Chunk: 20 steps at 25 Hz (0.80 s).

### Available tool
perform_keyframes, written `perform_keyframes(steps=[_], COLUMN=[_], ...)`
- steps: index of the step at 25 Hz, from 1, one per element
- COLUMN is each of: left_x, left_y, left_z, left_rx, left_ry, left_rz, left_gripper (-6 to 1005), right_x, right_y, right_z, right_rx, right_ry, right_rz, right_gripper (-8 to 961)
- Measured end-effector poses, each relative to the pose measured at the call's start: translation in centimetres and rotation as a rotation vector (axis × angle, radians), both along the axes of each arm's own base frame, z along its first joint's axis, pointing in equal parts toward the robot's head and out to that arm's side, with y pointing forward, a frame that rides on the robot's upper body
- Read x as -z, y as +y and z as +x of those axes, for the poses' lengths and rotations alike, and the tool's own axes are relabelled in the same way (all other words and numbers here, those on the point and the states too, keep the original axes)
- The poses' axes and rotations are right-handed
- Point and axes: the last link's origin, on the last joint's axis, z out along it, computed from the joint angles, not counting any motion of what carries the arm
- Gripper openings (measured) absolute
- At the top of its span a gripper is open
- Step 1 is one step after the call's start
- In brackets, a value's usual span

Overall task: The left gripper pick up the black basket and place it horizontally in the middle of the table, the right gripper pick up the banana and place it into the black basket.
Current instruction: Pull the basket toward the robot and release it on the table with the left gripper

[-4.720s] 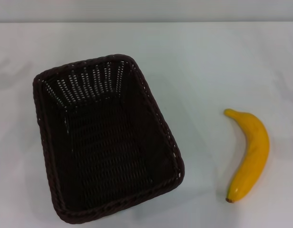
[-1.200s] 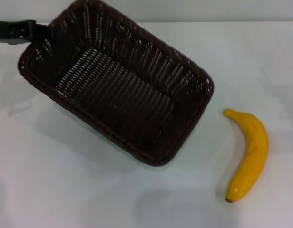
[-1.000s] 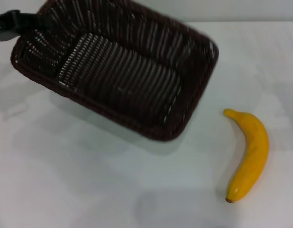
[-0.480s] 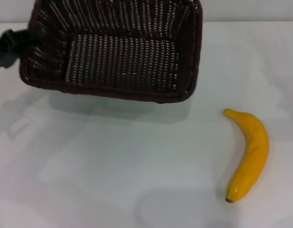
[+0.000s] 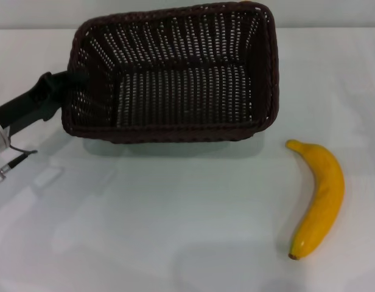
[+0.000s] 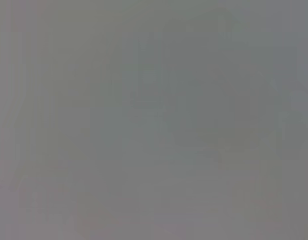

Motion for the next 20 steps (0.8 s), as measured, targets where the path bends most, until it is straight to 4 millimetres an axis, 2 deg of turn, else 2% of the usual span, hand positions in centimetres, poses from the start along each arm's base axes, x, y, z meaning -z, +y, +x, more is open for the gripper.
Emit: perform_keyframes(steps=[5, 11, 20], left_x=[0.7, 0.8, 0.4], left_y=[-1.4, -3.0, -4.1], left_z=[-0.8, -1.4, -1.9], left_rx=[-0.032, -0.027, -0.015], left_ry=[-0.088, -0.110, -0.110], left_rz=[0.042, 0.040, 0.055], left_gripper=[292, 310, 509], right_x=[0.1, 0.1, 0.4], right_y=[-0.3, -0.5, -0.4], right_z=[0.1, 0.3, -0.1], right_rx=[0.002, 0.004, -0.012], right_ry=[0.002, 0.007, 0.006], right_rz=[0.001, 0.002, -0.006], right_gripper=[872, 872, 873])
